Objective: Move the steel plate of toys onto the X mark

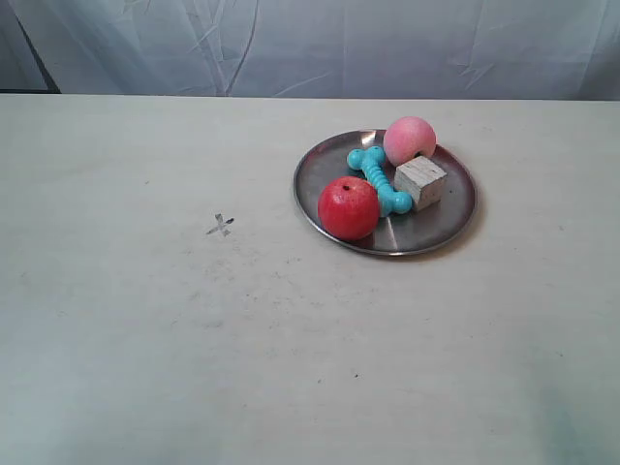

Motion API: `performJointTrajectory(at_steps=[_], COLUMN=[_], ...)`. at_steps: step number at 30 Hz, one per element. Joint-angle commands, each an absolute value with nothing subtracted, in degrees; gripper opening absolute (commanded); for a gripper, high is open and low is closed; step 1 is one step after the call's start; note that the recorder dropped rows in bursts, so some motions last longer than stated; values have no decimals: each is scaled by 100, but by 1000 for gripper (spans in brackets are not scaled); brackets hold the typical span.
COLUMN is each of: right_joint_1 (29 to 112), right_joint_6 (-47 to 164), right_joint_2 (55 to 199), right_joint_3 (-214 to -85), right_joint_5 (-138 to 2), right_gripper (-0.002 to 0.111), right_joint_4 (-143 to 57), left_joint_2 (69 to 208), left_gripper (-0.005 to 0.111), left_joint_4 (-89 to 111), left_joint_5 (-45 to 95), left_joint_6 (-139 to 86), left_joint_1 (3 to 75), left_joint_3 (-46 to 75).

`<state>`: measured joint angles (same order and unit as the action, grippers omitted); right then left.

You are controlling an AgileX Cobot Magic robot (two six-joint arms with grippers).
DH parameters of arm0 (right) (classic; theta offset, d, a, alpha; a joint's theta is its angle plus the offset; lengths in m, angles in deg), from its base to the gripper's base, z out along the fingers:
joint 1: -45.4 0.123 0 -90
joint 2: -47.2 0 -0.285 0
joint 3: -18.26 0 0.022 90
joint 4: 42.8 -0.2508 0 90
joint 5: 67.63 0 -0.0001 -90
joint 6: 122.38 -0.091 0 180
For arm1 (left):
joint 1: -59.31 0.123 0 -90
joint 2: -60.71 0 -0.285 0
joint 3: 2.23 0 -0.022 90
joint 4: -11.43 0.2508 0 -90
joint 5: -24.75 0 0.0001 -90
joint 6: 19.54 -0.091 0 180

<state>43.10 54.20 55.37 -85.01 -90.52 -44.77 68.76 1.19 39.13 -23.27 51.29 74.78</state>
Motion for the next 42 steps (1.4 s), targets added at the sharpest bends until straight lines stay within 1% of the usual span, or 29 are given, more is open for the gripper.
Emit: performJointTrajectory(at_steps=[1, 6, 11, 20, 22, 26, 28, 37, 39, 42], right_joint_1=[4280, 4280, 4280, 4280, 4280, 4280, 4280, 4280, 4280, 4280], right_joint_6=[5447, 5447, 5460, 5460, 5255, 3759, 3683, 4054, 4054, 4036], right_joint_2=[5499, 5499, 5499, 5499, 5499, 5499, 5499, 5499, 5499, 5611], right_joint_3=[-8479, -8479, -8479, -8479, -8479, -8489, -8489, -8489, -8489, -8616], right_joint_5=[-9015, -9004, -8461, -8095, -7614, -6215, -5760, -3868, -3704, -3846], right_gripper=[0, 0, 0, 0, 0, 0, 0, 0, 0, 0], right_joint_4=[-4485, -4465, -3552, -3587, -4180, -7063, -7944, -8049, -8049, -8049], left_joint_2=[6850, 6850, 6850, 6850, 6850, 6850, 6850, 6850, 6850, 6850], left_gripper=[0, 0, 0, 0, 0, 0, 0, 0, 0, 0], left_joint_4=[145, 145, 145, 145, 145, 145, 145, 145, 145, 145], left_joint_5=[3821, 3821, 3821, 3821, 3821, 3821, 3821, 3821, 3821, 3821], left_joint_6=[-2305, -2305, -2305, -2305, -2305, -2305, -2305, -2305, -2305, -2305], left_joint_1=[5104, 5104, 5104, 5104, 5104, 5104, 5104, 5104, 5104, 5104], left_joint_3=[7499, 7499, 7499, 7499, 7499, 7499, 7499, 7499, 7499, 7499])
